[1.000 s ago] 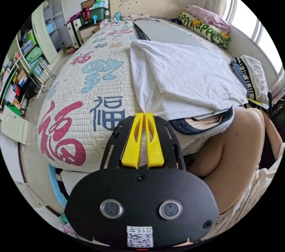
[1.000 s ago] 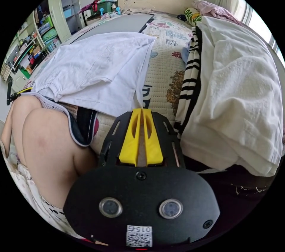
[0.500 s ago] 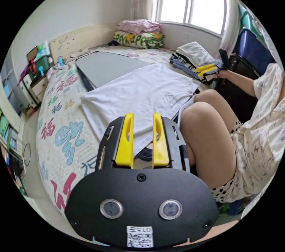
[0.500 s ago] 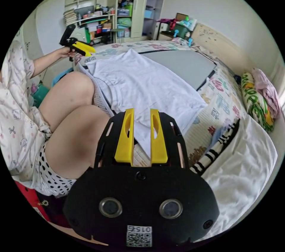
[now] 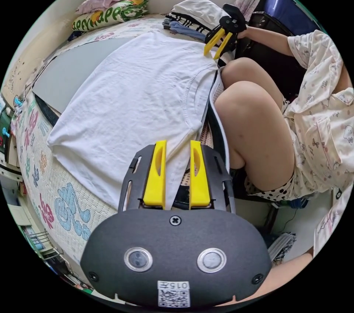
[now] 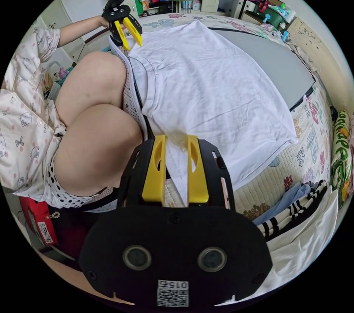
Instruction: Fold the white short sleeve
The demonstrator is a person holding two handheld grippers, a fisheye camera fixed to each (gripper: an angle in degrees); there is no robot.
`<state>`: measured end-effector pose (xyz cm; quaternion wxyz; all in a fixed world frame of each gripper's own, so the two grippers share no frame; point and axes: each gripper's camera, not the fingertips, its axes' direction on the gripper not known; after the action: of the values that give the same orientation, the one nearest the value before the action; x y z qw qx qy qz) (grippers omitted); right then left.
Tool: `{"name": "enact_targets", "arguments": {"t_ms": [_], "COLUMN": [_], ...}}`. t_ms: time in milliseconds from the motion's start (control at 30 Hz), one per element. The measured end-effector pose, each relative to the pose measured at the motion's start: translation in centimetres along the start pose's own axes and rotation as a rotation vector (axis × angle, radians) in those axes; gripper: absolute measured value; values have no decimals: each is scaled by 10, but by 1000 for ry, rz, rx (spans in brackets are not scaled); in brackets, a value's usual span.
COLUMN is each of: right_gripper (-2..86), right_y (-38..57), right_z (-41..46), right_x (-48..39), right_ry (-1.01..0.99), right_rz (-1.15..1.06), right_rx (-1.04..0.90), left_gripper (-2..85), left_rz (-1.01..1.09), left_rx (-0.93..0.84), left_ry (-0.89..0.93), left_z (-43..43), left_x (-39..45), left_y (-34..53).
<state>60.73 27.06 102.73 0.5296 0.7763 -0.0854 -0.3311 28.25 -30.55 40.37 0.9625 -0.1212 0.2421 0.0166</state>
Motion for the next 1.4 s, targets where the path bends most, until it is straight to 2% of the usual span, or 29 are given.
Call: {"name": "enact_targets", "arguments": {"t_ms": [100, 200, 367, 500, 567, 633, 700, 733, 800, 833, 900, 1000, 1167, 1233, 1333, 1400], "right_gripper": [49, 12, -6, -8, -8, -4, 3, 19, 45, 56, 65, 85, 113, 111, 86, 55], "right_y": [-4, -10, -25, -69, -104, -160, -192, -203, -209, -213, -217, -212, -215, -222, -226, -225], "right_z": [-10, -22, -48, -85, -107, -144, -177, -197, -213, -212, -193, -143, -106, -106, -117, -133], "right_x": [-7, -13, -21, 10, 46, 99, 123, 126, 117, 106, 80, 30, -3, -12, -24, -32], "right_ry": [-7, -41, -121, 2, 101, 290, 397, 427, 390, 328, 233, 223, 190, 189, 154, 125], "right_rz": [23, 38, 40, 38, 127, 330, 495, 593, 649, 610, 490, 362, 355, 359, 384, 414], "right_rx": [-8, -24, -18, -9, 18, 111, 254, 369, 515, 527, 460, 281, 138, 83, 52, 68], "left_gripper": [75, 27, -1, -3, 0, 6, 16, 24, 80, 84, 89, 101, 130, 135, 130, 91], "left_rz": [-44, -119, -127, -126, -197, -358, -529, -613, -680, -670, -603, -425, -365, -312, -303, -352], "left_rx": [-10, -50, -26, 17, 54, 165, 358, 516, 744, 757, 685, 363, 214, 155, 37, 60], "left_ry": [32, 153, 235, 207, 70, -102, -225, -261, -266, -261, -249, -257, -183, -208, -245, -196], "left_z": [7, 21, 16, -16, -44, -74, -105, -120, -126, -122, -98, -10, 80, 105, 146, 150], "left_x": [-13, -41, -73, -132, -200, -260, -303, -315, -313, -309, -295, -261, -251, -252, -268, -288], "left_y": [0, 3, 3, -18, -46, -64, -69, -64, -45, -42, -36, -20, -6, -8, -1, 22]}}
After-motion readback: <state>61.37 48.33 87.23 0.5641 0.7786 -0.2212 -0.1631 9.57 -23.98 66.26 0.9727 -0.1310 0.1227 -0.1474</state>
